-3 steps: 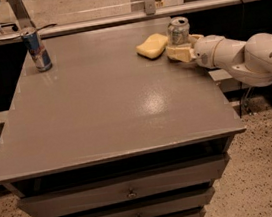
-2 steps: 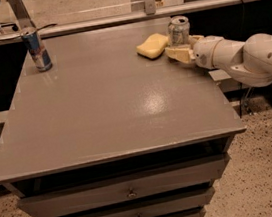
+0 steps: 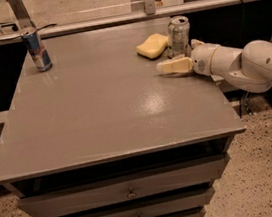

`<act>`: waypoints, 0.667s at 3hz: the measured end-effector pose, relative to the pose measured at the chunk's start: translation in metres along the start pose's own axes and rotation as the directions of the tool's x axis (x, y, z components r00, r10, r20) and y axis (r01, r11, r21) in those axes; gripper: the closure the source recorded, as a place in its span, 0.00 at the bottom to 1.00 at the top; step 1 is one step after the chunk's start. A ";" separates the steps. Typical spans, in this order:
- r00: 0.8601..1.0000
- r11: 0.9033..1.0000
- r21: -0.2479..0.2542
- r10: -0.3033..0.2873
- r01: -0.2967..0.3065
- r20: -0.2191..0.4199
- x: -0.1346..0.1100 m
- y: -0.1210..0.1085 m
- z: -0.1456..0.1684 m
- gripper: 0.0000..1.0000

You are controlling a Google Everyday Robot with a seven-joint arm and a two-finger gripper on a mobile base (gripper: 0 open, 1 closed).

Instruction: Move 7up can near sponge

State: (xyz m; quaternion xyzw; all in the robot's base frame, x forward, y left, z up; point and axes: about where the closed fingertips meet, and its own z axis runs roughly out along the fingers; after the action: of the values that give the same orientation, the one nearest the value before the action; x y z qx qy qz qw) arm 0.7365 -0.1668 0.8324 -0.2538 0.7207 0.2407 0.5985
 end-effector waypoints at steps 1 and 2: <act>1.000 1.000 -0.010 -0.009 0.009 -0.005 -0.001 0.005 -0.006 0.00; 0.995 0.995 -0.015 -0.097 0.097 0.014 -0.038 0.018 -0.045 0.00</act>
Offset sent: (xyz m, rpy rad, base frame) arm -0.1056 -0.0430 0.1351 -0.1676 -0.2141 0.0622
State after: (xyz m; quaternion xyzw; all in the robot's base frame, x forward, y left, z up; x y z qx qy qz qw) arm 0.6969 -0.1794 0.8787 -0.2915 0.7017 0.2188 0.6121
